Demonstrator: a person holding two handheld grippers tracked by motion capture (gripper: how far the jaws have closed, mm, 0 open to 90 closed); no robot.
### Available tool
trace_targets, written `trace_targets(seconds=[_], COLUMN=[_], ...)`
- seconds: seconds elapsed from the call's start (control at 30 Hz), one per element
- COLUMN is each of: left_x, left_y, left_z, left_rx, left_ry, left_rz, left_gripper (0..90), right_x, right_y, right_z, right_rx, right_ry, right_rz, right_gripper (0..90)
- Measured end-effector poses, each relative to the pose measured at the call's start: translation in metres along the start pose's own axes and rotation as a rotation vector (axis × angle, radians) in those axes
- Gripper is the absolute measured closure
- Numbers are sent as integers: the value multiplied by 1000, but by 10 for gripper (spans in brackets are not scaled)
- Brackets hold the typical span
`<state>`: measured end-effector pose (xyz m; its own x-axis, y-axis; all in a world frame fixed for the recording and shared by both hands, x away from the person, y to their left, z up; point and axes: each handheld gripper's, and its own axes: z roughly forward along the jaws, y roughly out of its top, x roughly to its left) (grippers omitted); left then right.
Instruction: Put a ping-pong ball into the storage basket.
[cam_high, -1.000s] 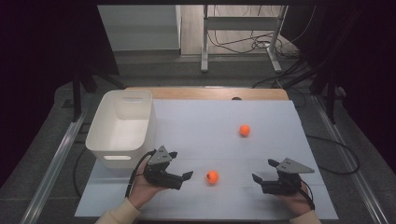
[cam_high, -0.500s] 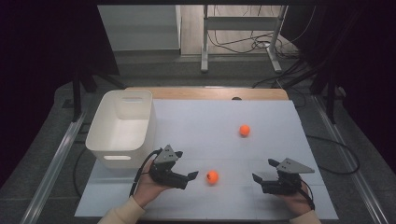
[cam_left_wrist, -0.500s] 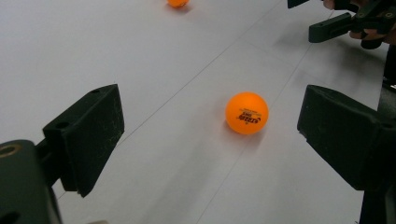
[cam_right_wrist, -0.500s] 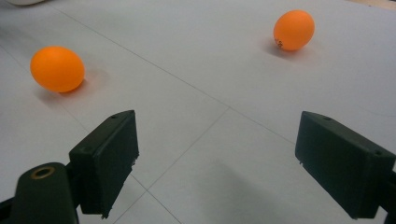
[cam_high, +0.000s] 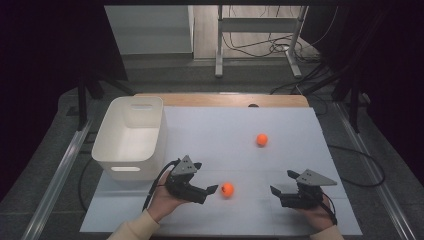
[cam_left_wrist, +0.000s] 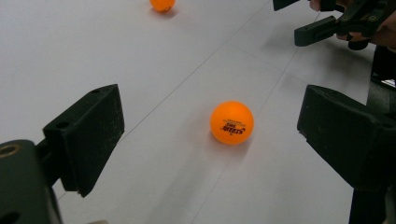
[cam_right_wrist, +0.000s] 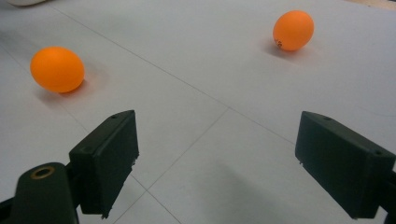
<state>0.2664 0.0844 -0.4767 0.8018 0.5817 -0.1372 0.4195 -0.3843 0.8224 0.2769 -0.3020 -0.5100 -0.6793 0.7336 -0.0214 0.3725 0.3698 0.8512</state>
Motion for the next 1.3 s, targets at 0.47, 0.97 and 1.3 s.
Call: trace_targets(seconds=[0.47, 0.97, 1.3], left_x=[-7, -16, -21], left_y=[6, 11, 11], left_z=[13, 33, 47], left_rx=[30, 71, 99], left_ry=[-31, -76, -94], left_rz=[20, 43, 52], left_gripper=[82, 82, 82], right_x=[0, 0, 0], right_y=[0, 0, 0], right_z=[0, 0, 0], right_rx=[3, 3, 5], right_ry=[0, 1, 1], right_rz=[-2, -3, -6], right_gripper=[138, 138, 138])
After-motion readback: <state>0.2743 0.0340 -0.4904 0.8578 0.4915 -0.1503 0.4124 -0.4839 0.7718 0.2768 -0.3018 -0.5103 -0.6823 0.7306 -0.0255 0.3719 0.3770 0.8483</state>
